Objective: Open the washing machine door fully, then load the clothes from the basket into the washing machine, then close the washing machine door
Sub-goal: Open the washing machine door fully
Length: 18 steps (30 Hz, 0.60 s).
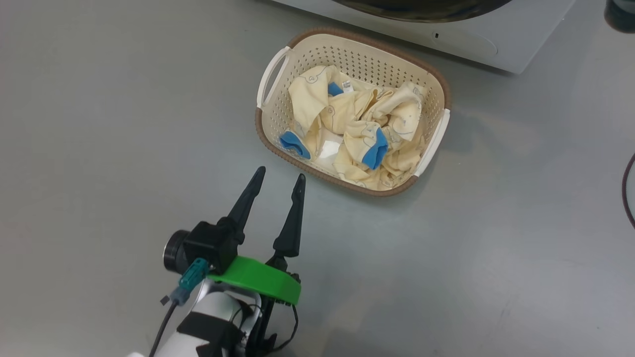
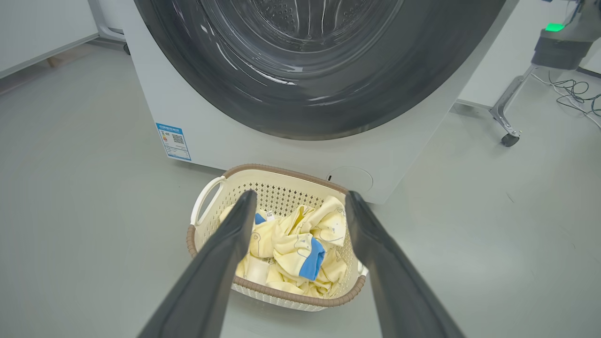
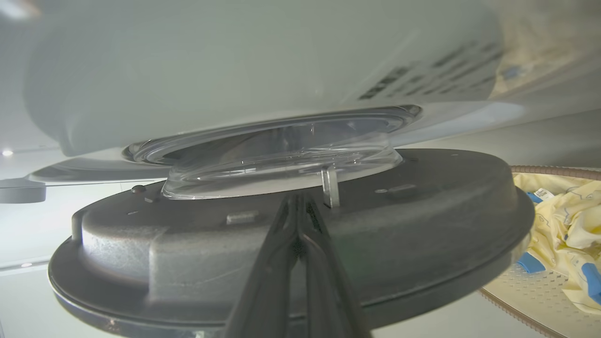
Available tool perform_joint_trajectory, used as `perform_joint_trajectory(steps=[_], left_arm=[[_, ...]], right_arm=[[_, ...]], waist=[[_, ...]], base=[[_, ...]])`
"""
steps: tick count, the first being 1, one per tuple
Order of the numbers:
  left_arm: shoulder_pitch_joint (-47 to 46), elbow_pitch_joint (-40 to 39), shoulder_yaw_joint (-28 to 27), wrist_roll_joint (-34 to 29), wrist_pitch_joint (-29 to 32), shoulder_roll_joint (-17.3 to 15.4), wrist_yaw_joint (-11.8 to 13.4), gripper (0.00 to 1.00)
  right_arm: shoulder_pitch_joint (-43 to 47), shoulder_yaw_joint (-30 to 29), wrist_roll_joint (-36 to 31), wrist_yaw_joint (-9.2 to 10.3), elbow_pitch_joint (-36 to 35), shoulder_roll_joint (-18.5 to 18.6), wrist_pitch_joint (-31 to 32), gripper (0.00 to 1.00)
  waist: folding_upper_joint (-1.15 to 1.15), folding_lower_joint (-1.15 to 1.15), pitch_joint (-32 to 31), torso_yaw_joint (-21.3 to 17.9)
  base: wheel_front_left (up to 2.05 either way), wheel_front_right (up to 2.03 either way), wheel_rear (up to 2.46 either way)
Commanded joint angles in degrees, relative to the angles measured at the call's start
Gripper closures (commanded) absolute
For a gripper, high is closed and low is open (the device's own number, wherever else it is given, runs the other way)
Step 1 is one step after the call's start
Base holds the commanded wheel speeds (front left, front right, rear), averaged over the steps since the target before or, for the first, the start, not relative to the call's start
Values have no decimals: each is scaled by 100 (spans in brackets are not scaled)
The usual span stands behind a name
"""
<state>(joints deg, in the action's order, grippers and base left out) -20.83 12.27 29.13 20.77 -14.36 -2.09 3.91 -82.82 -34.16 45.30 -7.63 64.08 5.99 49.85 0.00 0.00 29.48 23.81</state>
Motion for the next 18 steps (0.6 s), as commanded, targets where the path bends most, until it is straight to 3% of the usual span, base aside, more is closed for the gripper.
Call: perform_joint_trajectory(steps=[1, 11, 18], left_arm=[[28, -139, -225, -26, -63, -78, 6, 0], [70, -106, -241, -66, -63, -78, -1, 0], [100, -85, -261, -99, -63, -78, -11, 0]], right_arm=[[-93, 37, 22, 14, -169, -266, 101, 100], [219, 69, 254, 14, -283, -308, 442, 100], [394, 463, 665, 14, -216, -310, 571, 100]], waist=[[0, 0, -12, -5], [0, 0, -166, -33], [0, 0, -280, -57]], base=[[0, 0, 0], [0, 0, 0], [0, 0, 0]])
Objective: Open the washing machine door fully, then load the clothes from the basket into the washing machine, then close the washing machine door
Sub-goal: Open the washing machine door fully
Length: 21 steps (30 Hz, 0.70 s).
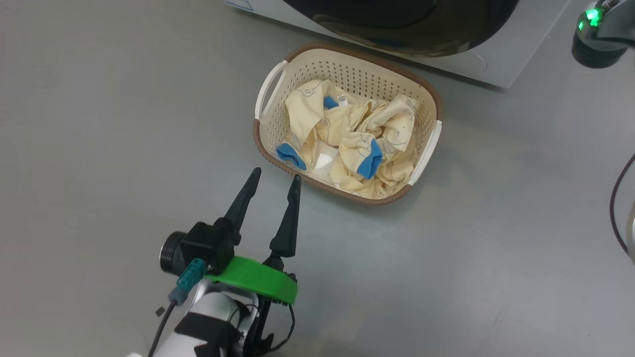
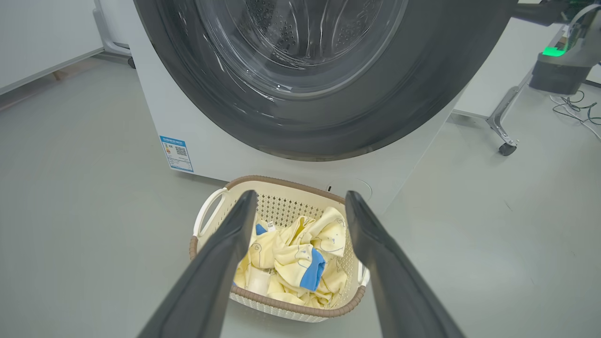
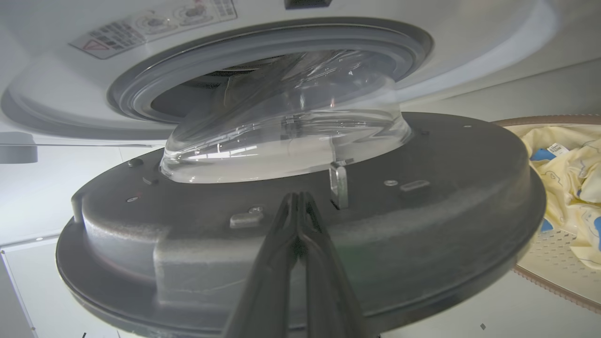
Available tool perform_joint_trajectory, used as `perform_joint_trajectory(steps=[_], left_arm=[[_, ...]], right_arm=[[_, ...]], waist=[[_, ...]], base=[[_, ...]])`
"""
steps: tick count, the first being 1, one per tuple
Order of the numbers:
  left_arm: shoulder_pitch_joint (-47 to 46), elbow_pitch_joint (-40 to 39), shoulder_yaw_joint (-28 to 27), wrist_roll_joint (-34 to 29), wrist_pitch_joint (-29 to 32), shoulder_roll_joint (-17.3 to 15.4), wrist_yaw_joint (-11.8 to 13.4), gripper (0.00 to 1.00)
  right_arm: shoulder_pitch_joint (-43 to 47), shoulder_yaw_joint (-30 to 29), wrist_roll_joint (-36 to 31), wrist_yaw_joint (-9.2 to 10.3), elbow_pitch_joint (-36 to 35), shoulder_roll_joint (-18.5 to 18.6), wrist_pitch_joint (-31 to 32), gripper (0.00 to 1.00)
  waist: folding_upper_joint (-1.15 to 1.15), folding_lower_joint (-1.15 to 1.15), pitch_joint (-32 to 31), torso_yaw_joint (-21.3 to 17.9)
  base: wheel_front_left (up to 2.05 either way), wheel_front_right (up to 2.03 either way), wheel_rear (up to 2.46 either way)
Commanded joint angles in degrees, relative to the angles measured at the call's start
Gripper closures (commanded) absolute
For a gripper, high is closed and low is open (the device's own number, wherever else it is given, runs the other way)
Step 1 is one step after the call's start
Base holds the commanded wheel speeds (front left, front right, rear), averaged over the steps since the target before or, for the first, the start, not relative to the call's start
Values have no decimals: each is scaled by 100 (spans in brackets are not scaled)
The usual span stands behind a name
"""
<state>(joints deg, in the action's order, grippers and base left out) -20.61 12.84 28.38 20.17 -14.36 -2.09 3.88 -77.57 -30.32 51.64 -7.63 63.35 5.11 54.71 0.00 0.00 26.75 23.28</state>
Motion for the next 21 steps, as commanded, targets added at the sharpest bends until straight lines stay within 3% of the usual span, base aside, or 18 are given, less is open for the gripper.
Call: perform_joint_trajectory(steps=[1, 21], left_arm=[[85, -139, -192, -44, -63, -78, -12, 0], [231, -61, -240, -157, -63, -78, -74, 0]], right_arm=[[-107, 150, 111, 14, -147, -222, 104, 100], [645, 1779, 1721, 14, -210, -223, 193, 100]], waist=[[0, 0, -21, -10], [0, 0, -425, -95]], base=[[0, 0, 0], [0, 0, 0]])
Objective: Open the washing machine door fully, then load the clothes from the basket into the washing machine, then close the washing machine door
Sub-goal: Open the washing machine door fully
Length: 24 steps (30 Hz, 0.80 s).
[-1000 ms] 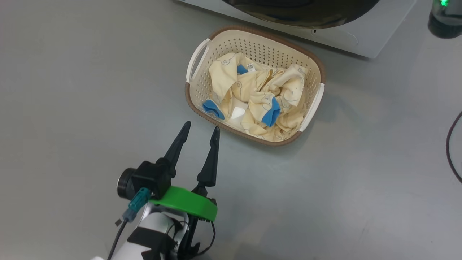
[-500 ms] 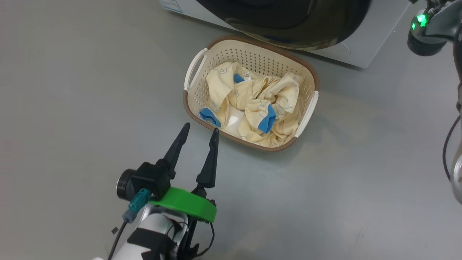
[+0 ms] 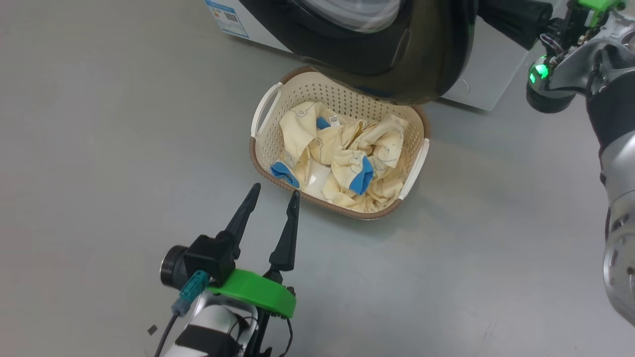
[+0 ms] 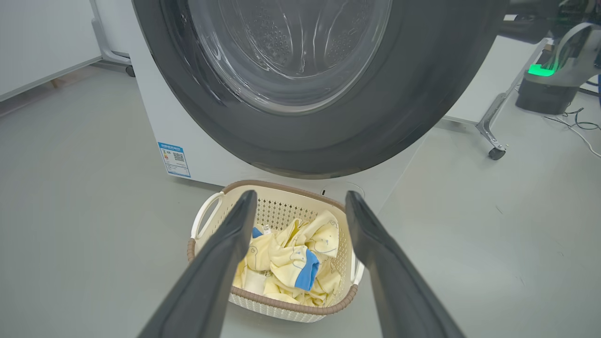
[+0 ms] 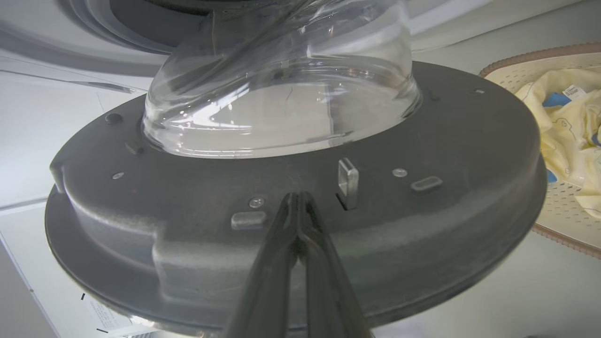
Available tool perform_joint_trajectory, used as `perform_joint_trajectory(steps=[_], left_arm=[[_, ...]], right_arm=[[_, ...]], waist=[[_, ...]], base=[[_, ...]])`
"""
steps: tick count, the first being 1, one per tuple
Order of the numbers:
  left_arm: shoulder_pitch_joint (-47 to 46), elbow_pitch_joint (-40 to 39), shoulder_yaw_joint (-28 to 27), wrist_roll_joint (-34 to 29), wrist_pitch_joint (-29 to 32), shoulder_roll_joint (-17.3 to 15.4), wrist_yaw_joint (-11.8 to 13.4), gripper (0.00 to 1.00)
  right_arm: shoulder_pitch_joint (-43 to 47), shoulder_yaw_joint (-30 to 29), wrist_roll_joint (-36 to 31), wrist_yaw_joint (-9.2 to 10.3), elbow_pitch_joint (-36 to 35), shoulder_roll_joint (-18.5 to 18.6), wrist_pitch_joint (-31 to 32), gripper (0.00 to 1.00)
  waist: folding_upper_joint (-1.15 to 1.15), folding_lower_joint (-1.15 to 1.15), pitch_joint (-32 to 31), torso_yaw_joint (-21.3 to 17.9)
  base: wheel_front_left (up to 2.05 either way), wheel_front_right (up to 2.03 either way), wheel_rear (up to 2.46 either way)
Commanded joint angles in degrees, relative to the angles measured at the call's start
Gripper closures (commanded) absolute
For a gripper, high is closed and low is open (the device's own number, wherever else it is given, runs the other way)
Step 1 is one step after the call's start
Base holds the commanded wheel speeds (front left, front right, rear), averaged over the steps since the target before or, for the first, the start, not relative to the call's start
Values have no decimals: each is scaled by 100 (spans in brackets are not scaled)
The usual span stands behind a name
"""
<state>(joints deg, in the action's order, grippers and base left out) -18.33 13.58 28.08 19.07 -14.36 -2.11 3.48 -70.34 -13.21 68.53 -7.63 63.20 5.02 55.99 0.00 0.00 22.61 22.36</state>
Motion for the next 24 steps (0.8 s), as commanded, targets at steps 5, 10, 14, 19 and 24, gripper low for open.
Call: perform_joint_trajectory(steps=[5, 10, 14, 19, 24], left_arm=[[37, -137, -200, -70, -63, -76, -37, 0], [73, -132, -201, -100, -63, -76, -46, 0], [100, -135, -213, -122, -63, -76, -52, 0], [105, -134, -207, -118, -63, -76, -56, 0], [118, -144, -184, -100, -63, -76, -45, 0]], right_arm=[[160, 554, 507, 14, -322, -213, -9, 100], [368, 990, 1053, 14, -492, -213, -8, 100], [583, 1574, 1536, 14, -688, -214, -20, 100], [799, 2172, 1996, 14, -885, -214, -78, 100], [977, 2746, 2365, 14, -1075, -214, -229, 100]], waist=[[0, 0, -74, -17], [0, 0, -123, -16], [0, 0, -145, -13], [0, 0, -167, -4], [0, 0, -176, 0]], base=[[0, 0, 0], [0, 0, 0], [0, 0, 0], [0, 0, 0], [0, 0, 0]])
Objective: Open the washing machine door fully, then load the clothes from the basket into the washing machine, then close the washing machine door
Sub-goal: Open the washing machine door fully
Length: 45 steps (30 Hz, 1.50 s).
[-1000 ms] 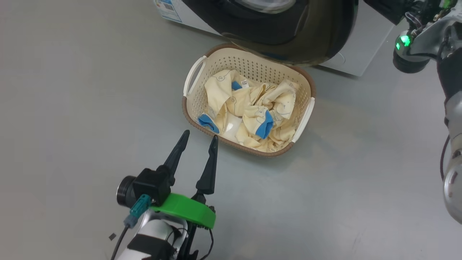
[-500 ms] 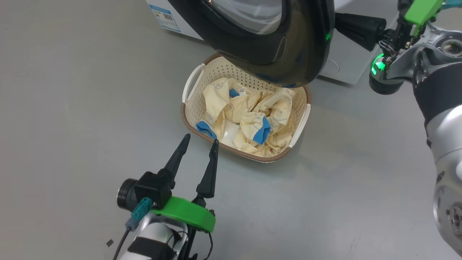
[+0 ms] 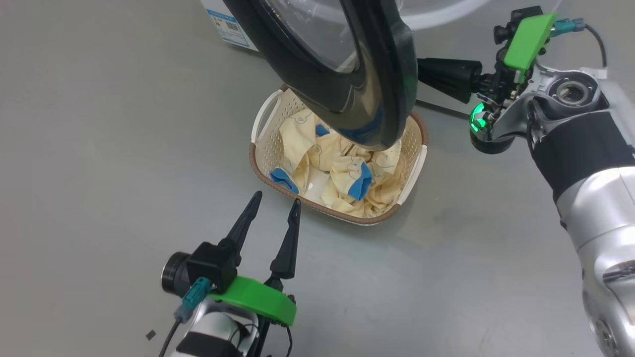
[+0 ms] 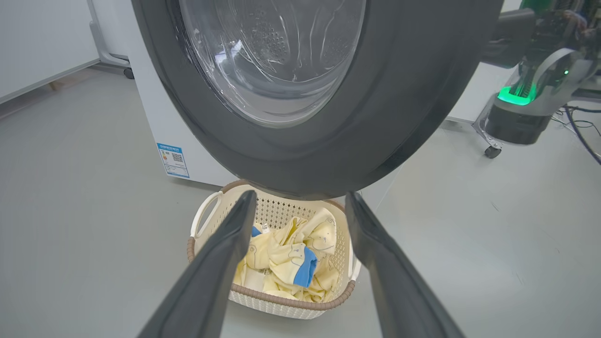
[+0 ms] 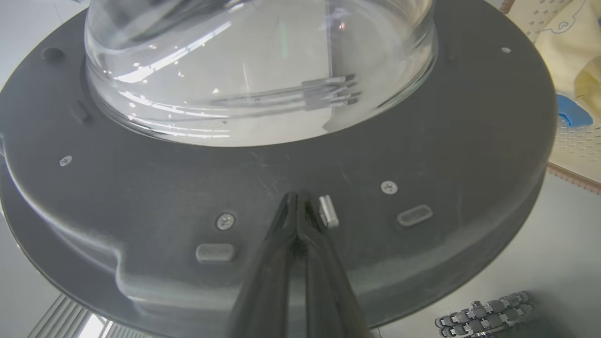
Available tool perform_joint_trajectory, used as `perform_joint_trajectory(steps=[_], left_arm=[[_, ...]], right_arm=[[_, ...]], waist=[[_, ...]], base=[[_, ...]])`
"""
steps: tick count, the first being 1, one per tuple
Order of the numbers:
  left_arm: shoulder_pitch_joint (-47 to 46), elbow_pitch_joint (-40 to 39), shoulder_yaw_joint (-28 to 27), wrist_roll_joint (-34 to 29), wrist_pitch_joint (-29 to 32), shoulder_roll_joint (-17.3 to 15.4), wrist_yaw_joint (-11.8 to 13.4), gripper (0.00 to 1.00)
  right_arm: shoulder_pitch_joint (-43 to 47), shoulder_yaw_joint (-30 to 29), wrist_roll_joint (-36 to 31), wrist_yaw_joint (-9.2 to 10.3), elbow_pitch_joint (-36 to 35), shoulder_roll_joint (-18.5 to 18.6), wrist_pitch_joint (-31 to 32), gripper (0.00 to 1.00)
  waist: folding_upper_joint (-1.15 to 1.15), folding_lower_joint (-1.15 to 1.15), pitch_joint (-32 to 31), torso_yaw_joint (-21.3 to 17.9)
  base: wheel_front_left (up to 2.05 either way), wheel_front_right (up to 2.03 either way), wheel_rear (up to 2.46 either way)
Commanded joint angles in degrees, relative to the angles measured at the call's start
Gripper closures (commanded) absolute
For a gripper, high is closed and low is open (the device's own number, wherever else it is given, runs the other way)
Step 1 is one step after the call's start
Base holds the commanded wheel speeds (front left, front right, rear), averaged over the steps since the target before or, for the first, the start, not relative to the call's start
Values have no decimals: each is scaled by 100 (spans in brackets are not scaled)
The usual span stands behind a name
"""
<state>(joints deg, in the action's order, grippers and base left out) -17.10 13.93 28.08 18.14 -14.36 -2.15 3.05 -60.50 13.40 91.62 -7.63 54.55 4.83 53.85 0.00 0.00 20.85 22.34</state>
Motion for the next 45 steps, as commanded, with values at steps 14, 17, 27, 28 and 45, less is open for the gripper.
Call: perform_joint_trajectory(steps=[14, 17, 27, 28, 45], left_arm=[[14, -152, -170, 6, -63, -73, 5, 0], [16, -157, -152, 17, -63, -73, 12, 0], [41, -172, -145, 28, -63, -73, 40, 0], [43, -173, -147, 27, -63, -73, 41, 0], [103, -136, -152, -60, -63, -73, 30, 0]], right_arm=[[228, 1746, 1281, 14, -730, -195, -375, 100], [247, 2005, 1472, 14, -811, -195, -437, 100], [183, 3155, 2270, 14, -1166, -195, -843, 100], [155, 3230, 2327, 14, -1160, -195, -888, 100], [-66, 4297, 3410, 14, -1548, 414, -1628, 100]], waist=[[0, 0, -60, 47], [0, 0, -78, 58], [0, 0, -120, 106], [0, 0, -119, 110], [0, 0, -301, -12]], base=[[0, 0, 0], [0, 0, 0], [0, 0, 0], [0, 0, 0], [0, 0, 0]])
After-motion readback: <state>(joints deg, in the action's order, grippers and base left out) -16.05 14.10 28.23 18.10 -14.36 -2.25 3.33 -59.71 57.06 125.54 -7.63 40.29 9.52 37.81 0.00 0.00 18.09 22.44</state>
